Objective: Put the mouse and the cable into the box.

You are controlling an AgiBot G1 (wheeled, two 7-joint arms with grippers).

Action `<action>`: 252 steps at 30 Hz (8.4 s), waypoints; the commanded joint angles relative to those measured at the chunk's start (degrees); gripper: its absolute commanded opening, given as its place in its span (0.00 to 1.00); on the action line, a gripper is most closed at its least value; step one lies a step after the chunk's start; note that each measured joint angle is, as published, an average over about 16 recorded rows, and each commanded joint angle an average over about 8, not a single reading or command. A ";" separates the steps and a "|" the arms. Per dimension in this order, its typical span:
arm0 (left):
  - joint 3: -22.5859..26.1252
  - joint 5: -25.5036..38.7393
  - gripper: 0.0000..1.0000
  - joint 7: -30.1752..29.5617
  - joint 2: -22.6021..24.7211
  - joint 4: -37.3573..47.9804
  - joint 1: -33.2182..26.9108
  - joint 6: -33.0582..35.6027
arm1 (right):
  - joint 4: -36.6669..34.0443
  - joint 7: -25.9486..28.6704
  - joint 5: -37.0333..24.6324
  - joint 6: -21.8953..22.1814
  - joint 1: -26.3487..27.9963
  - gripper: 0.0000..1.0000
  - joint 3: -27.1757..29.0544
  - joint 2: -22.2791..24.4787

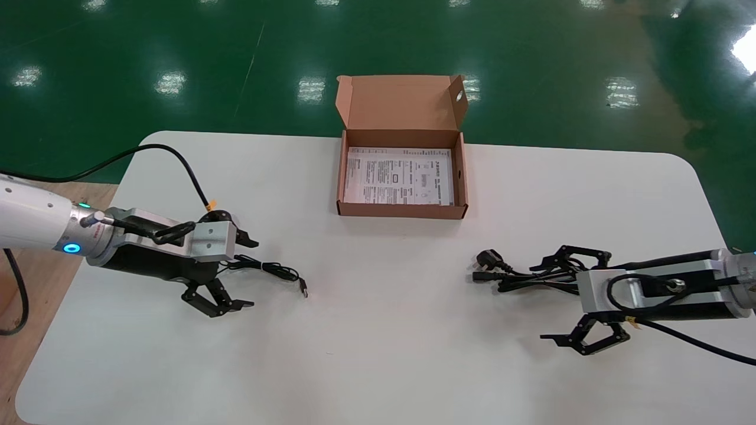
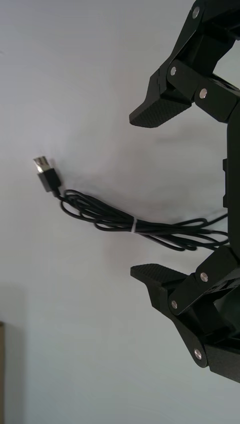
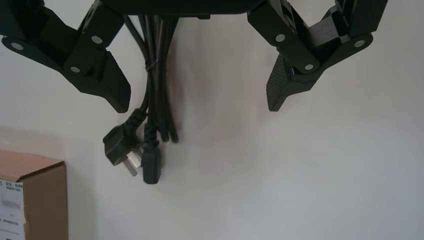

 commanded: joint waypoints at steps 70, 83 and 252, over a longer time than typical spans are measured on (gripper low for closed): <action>-0.38 -0.32 0.00 7.37 3.12 8.13 -0.71 -8.02 | -13.14 -6.26 -2.54 13.98 3.13 0.00 -0.92 -8.09; -3.11 -3.59 0.00 10.31 -0.67 3.18 -9.88 -13.42 | -4.57 -9.65 -1.12 25.15 7.11 0.00 0.82 -9.72; -21.00 -41.64 1.00 -28.23 -13.55 -47.88 28.70 -5.62 | 35.80 40.02 37.08 8.05 -16.05 1.00 11.48 8.78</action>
